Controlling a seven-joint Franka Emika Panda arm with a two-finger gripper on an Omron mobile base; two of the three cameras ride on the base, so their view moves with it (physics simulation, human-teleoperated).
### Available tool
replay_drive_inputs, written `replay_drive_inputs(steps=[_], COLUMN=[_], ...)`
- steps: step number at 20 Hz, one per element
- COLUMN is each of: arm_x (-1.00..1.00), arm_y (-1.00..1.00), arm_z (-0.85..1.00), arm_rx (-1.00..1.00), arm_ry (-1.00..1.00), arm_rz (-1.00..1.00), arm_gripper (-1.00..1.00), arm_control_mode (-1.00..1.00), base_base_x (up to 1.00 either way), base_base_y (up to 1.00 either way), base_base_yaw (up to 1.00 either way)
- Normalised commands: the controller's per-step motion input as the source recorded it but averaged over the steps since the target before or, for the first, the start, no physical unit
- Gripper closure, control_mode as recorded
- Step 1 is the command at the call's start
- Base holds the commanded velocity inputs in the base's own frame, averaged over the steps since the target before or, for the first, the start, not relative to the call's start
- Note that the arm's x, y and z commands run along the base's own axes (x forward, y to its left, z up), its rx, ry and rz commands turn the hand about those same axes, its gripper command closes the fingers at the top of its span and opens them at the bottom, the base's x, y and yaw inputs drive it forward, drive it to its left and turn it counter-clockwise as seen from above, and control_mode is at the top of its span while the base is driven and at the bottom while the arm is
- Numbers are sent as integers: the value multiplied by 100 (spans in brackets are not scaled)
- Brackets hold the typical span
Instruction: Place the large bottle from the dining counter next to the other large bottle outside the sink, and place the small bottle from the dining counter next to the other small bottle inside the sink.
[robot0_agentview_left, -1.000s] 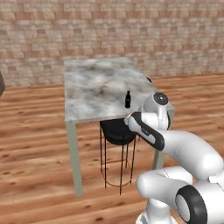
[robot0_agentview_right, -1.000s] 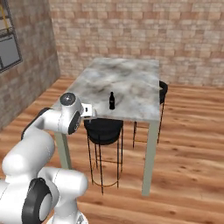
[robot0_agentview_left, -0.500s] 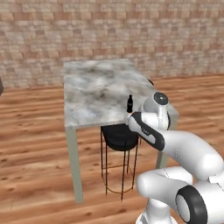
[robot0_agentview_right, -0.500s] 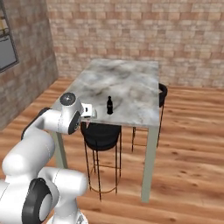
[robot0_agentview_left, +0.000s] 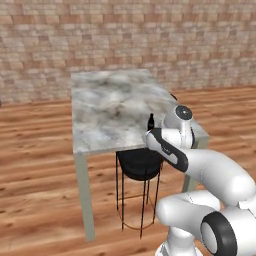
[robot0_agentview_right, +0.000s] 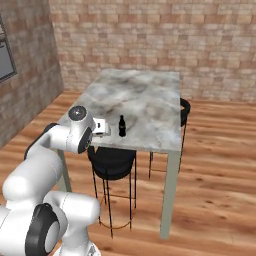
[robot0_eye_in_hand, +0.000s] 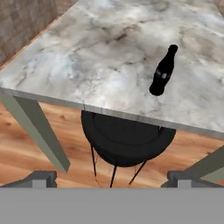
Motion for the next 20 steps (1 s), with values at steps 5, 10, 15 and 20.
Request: replay_drive_inputs(steps=[5, 10, 15, 20], arm_x=[0, 0, 0, 0], arm_y=[0, 0, 0, 0], arm_z=[0, 0, 0, 0], arm_rx=[0, 0, 0, 0], arm_ry=[0, 0, 0, 0], arm_rz=[0, 0, 0, 0], arm_gripper=[-100, -100, -100, -100], arm_control_mode=[100, 100, 100, 100], base_base_x=[35, 32, 33, 35], base_base_y=[0, 0, 0, 0], base_base_yaw=[-2, -1, -1, -1])
